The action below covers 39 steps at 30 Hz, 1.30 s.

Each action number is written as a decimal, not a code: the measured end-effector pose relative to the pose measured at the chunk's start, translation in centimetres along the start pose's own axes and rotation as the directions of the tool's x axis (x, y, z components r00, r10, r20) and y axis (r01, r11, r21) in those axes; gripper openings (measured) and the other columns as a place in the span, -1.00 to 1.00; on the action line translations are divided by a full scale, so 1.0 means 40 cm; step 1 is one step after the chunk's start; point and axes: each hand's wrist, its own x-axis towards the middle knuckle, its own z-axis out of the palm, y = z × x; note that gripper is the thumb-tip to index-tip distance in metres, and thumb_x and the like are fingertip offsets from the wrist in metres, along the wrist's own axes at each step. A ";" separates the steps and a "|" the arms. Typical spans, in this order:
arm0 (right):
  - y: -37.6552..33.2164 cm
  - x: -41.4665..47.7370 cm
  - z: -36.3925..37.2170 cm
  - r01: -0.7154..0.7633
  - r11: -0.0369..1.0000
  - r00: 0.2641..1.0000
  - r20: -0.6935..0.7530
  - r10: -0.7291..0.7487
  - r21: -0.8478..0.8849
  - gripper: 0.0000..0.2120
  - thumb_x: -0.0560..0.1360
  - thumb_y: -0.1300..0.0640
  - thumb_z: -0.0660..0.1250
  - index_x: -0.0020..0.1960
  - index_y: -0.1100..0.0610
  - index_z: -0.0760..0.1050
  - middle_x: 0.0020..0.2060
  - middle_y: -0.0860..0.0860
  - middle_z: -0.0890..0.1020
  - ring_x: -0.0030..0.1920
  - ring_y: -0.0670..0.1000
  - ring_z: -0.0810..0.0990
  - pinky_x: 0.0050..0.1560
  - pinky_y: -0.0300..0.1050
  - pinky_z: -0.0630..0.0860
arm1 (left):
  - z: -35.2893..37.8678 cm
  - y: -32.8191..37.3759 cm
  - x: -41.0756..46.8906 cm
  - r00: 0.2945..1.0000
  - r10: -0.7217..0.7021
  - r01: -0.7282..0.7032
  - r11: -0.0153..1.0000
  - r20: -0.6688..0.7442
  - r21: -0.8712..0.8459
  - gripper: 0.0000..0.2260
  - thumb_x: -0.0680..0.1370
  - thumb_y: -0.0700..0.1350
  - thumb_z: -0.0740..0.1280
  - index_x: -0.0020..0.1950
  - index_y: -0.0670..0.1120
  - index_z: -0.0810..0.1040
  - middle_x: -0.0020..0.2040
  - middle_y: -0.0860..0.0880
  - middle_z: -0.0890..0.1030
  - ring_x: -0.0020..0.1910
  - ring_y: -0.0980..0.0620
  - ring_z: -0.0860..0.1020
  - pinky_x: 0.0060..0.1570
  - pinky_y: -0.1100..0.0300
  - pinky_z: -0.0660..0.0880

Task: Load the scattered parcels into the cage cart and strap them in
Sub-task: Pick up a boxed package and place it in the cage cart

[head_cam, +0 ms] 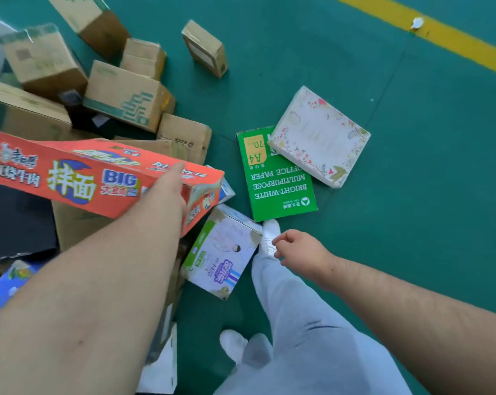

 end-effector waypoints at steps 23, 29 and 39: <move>0.032 -0.415 0.164 0.225 0.910 0.974 -0.112 -0.197 0.349 -0.58 0.59 -0.32 0.17 0.14 -0.02 0.56 0.03 -0.03 0.71 -0.08 -0.02 0.65 0.00 -0.01 0.52 | -0.609 -0.851 -0.107 0.835 0.225 0.180 0.750 0.502 -0.636 -0.39 0.40 0.36 0.30 0.37 0.09 0.60 0.28 -0.10 0.66 0.29 -0.17 0.54 0.29 -0.17 0.38; 0.223 -0.595 0.313 0.253 0.955 0.967 -0.024 -0.252 0.153 -0.45 0.47 -0.43 0.16 0.06 0.00 0.59 -0.05 0.03 0.75 -0.04 0.11 0.66 0.20 0.12 0.46 | -0.729 -1.403 -0.156 0.750 0.407 0.158 0.655 0.522 -0.739 -0.34 0.45 0.33 0.29 0.46 0.01 0.50 0.40 -0.16 0.56 0.38 -0.21 0.49 0.34 -0.22 0.40; 0.404 -0.812 0.648 0.131 0.951 0.960 0.274 -0.052 -0.279 -0.51 0.39 -0.36 0.32 -0.02 0.04 0.68 -0.01 0.14 0.74 -0.07 0.16 0.70 0.13 0.11 0.52 | -0.989 -1.942 -0.227 0.804 0.493 0.099 0.440 0.333 -0.892 -0.28 0.31 0.24 0.44 0.39 -0.10 0.53 0.35 -0.25 0.59 0.26 -0.22 0.60 0.22 -0.13 0.53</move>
